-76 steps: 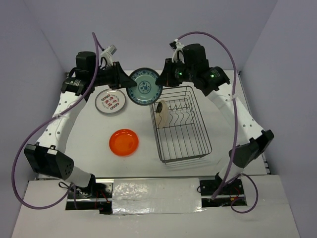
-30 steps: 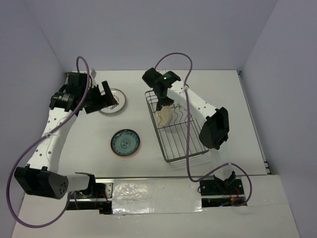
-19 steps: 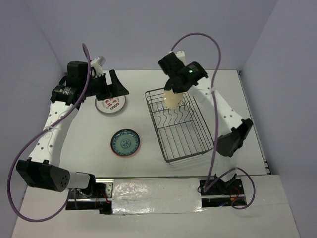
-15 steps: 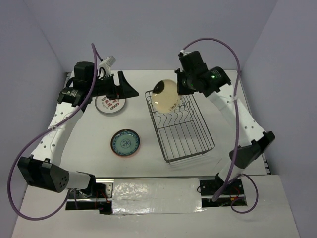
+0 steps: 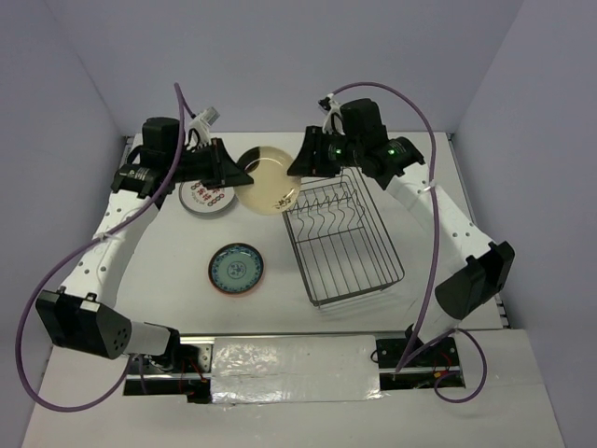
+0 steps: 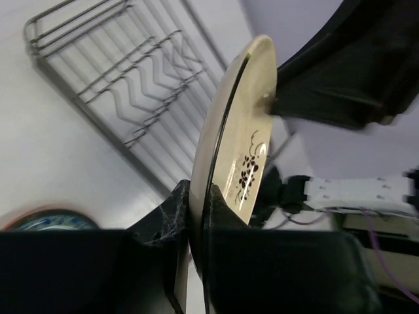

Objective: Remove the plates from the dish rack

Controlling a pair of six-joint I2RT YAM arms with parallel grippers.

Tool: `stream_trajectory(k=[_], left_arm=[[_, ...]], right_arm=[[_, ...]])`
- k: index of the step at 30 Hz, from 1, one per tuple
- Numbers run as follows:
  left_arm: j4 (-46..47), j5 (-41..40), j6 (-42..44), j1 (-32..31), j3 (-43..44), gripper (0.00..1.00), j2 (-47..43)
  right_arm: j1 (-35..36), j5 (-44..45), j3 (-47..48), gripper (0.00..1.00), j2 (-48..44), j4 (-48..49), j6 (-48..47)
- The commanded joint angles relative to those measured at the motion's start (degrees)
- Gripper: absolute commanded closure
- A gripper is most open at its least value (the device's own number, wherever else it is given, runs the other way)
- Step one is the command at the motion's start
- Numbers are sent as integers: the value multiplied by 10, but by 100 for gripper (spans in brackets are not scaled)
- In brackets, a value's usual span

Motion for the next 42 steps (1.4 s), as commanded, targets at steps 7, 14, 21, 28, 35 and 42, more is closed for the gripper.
stream_trajectory(k=[7,14,21,28,35,42], left_arm=[[-151,-251,14,-2,-128,96,-66],[-109,-240,4,14,-297,89,-131],[-121,-287,0,27,-327,1,-138],[-204,-361,28,45,-189,0,-121],[-294,-545,54,45,24,1,-98],[-267,-737,39,45,13,1,-220]], right_arm=[[9,260,37,0,6,-132,-3],[4,313,-13,0,-44,-166,-41],[5,287,-31,0,-81,-175,-57],[3,291,-63,0,-206,-173,-57],[1,431,-82,0,-317,-248,-41],[1,539,-92,0,-473,-270,-21]])
